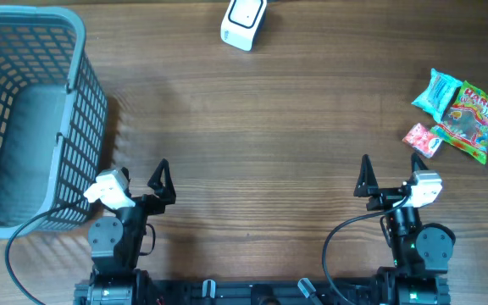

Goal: Scan the item barcode

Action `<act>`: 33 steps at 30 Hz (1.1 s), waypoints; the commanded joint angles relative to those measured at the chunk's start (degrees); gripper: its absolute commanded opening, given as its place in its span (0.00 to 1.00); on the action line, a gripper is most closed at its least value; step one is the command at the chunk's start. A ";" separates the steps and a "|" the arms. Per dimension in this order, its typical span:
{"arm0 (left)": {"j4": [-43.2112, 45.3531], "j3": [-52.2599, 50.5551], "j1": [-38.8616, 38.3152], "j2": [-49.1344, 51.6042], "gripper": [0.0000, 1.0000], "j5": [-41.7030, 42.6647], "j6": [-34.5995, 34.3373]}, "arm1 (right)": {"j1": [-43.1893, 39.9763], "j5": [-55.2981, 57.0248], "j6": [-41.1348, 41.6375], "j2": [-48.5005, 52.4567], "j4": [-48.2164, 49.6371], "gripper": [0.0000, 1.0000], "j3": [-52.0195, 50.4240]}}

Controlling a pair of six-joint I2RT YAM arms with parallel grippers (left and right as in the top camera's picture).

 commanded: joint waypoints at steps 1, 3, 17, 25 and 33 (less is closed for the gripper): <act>-0.20 -0.24 0.46 -0.26 1.00 0.70 -0.74 | 0.13 1.20 -0.46 -0.39 0.26 1.00 -0.09; -0.20 -0.24 0.46 -0.26 1.00 0.70 -0.74 | 0.13 1.22 -0.24 -0.13 0.26 1.00 -0.09; -0.20 -0.24 0.46 -0.26 1.00 0.70 -0.74 | 0.13 1.20 -0.24 -0.13 0.28 1.00 -0.09; -0.20 -0.24 0.46 -0.26 1.00 0.70 -0.74 | 0.13 1.20 -0.24 -0.13 0.28 1.00 -0.09; -0.81 -0.24 -1.44 0.02 1.00 -4.90 -0.09 | 0.13 1.20 -0.24 -0.13 0.28 1.00 -0.09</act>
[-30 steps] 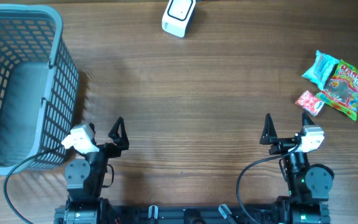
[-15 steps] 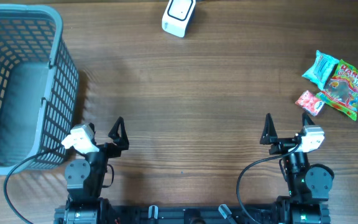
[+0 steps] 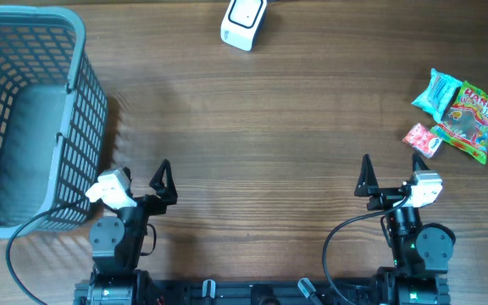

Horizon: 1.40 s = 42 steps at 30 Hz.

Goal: Scan the item barcode

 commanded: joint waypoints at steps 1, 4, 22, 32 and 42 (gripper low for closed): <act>-0.68 -0.24 -0.31 0.02 1.00 -4.20 -0.09 | 0.13 0.79 -0.07 -0.13 0.28 1.00 -0.09; -0.70 -0.24 -0.39 0.09 1.00 -4.15 -0.11 | 0.13 0.81 -0.04 -0.13 0.28 1.00 -0.09; -0.48 -0.24 -0.37 -3.69 1.00 -7.41 1.05 | 0.13 0.79 -0.09 -0.13 0.28 1.00 -0.09; -0.50 -0.24 -0.37 -9.53 1.00 -7.32 2.49 | 0.13 0.79 -0.07 -0.13 0.28 1.00 -0.09; -0.81 -0.24 -0.37 -9.62 1.00 -3.48 2.51 | 0.13 0.79 -0.09 -0.13 0.28 1.00 -0.09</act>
